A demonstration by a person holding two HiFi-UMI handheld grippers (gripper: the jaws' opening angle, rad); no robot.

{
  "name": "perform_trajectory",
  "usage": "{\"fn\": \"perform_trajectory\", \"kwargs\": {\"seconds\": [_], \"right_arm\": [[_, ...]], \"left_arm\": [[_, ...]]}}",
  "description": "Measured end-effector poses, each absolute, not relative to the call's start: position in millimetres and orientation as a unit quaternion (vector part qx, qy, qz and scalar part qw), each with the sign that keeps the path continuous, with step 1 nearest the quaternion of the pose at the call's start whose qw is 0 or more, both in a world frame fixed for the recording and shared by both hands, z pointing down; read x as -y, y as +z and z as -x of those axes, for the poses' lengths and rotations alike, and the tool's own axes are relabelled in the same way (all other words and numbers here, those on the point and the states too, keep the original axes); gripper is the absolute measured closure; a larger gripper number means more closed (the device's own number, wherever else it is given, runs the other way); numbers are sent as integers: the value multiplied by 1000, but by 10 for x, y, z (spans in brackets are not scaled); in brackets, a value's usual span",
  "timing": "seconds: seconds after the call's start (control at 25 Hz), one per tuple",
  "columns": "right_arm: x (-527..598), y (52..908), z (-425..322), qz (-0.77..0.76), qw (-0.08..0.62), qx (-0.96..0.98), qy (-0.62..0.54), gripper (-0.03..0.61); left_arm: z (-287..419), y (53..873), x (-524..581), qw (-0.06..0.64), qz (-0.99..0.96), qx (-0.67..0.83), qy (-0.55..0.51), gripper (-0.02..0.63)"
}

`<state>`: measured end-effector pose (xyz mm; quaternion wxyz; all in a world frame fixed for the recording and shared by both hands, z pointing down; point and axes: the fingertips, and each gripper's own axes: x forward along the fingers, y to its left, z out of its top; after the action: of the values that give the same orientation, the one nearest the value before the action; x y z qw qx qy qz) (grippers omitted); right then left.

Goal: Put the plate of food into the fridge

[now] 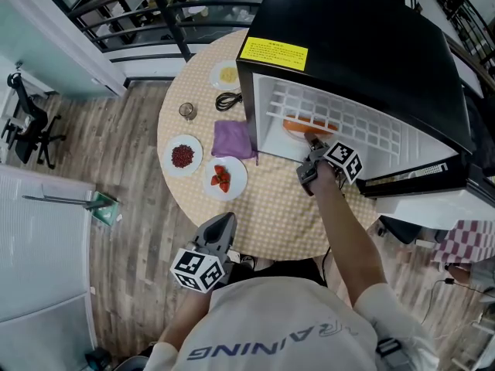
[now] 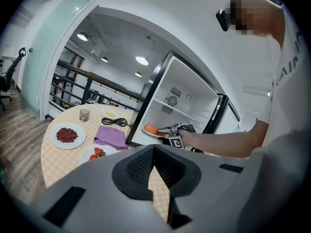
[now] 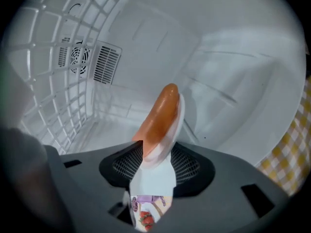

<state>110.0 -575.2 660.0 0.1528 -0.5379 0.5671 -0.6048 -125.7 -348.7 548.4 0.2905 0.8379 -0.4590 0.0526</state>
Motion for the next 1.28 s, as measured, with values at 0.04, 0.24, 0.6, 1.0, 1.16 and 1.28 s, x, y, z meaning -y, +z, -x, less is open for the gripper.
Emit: {"fn": "perform_trajectory", "kwargs": {"seconds": [0.04, 0.24, 0.6, 1.0, 1.16, 1.28], "right_arm": [[5745, 6597, -1075, 534, 142, -578, -600, 402], [5680, 6570, -905, 520, 34, -653, -550, 364], [5514, 6708, -831, 520, -122, -702, -471, 364], [5230, 6545, -930, 524, -57, -693, -492, 534], [5023, 6250, -981, 524, -33, -716, -460, 551], [4809, 6028, -1028, 529, -34, -739, -415, 555]], "left_arm": [[1260, 5482, 3480, 291, -838, 459, 52, 607], [1271, 5492, 3426, 295, -836, 460, 55, 607], [1272, 5478, 3369, 299, -836, 458, 51, 607], [1249, 5448, 3330, 297, -842, 448, 46, 607], [1239, 5350, 3424, 277, -851, 445, 39, 607], [1193, 5249, 3512, 261, -860, 437, 36, 607]]}}
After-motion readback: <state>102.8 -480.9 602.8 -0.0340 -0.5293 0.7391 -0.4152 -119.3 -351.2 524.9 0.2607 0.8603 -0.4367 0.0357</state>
